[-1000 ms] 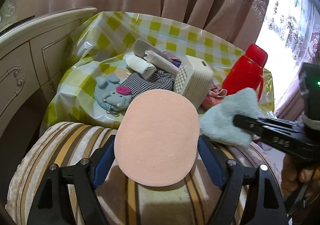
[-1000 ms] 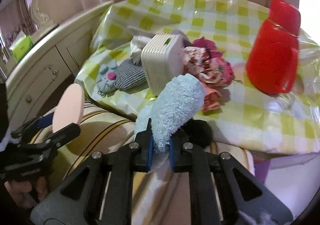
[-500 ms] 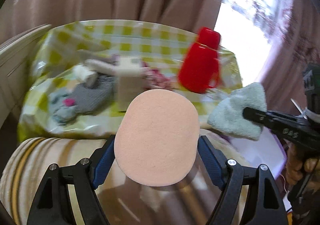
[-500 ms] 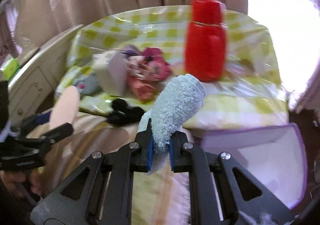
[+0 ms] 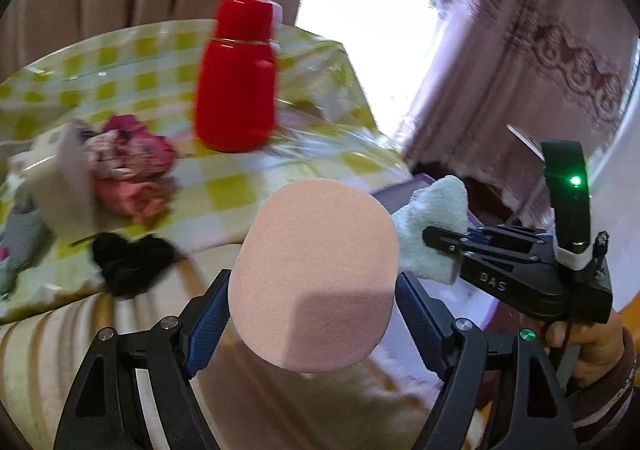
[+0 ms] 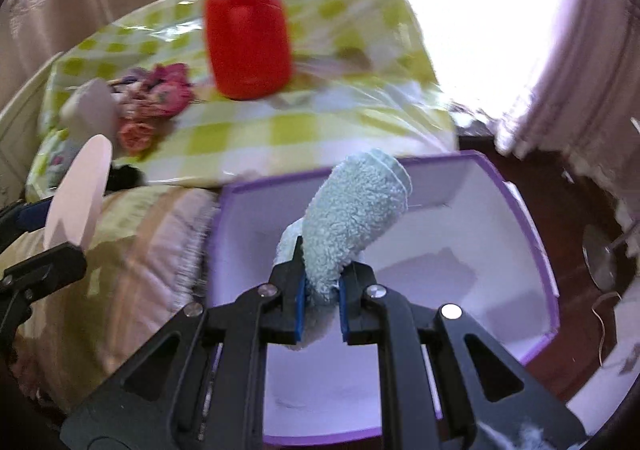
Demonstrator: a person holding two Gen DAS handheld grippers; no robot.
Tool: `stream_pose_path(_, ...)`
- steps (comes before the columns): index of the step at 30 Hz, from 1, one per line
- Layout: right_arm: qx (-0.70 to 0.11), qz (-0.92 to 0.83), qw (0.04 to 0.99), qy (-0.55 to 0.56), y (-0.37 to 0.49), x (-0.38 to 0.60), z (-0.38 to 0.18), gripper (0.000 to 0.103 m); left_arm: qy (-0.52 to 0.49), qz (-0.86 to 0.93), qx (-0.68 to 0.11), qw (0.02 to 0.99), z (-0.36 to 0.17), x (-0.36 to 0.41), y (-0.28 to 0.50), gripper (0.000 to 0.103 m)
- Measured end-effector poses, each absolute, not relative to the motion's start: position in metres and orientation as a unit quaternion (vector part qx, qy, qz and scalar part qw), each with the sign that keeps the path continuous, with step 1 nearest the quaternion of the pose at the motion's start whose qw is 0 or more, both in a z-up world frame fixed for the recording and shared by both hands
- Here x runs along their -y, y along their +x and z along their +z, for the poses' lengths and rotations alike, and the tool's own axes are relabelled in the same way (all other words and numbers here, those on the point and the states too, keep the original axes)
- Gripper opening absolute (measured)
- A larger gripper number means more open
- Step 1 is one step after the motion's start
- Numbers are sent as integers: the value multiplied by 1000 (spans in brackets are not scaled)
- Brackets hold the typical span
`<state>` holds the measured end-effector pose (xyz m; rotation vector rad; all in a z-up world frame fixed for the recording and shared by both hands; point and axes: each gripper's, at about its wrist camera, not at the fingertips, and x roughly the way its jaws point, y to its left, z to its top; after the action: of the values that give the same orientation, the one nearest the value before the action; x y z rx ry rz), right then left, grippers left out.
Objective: Organize soft objects
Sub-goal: 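Carry both items into the purple-rimmed box and open both tools, then move both open tools back over the table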
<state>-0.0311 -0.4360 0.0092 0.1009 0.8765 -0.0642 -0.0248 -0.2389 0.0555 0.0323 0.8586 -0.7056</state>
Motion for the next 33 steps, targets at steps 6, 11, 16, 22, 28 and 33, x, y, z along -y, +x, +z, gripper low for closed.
stream_pose_path(6,-439,-94,892,59,-45,478,-2,23,29,-395,-416,818,51,285,-33,83)
stream_pose_path(11,-454,-135,878,71,-54,502,-10,78,49,-422,-417,803,48,312,-40,91)
stream_pose_path(16,-445,-150,879,81,-59,511,-11,83,59,-415,-410,810,46,312,-41,100)
stream_pose_path(22,-402,-170,897,64,-58,501,-7,94,42,-388,-387,836,49,284,-35,100)
stream_pose_path(28,-363,-94,926,46,-56,475,10,94,3,-325,-396,859,52,222,-19,100)
stream_pose_path(33,-369,-18,928,46,-45,440,20,94,-26,-253,-380,889,53,155,-13,100)
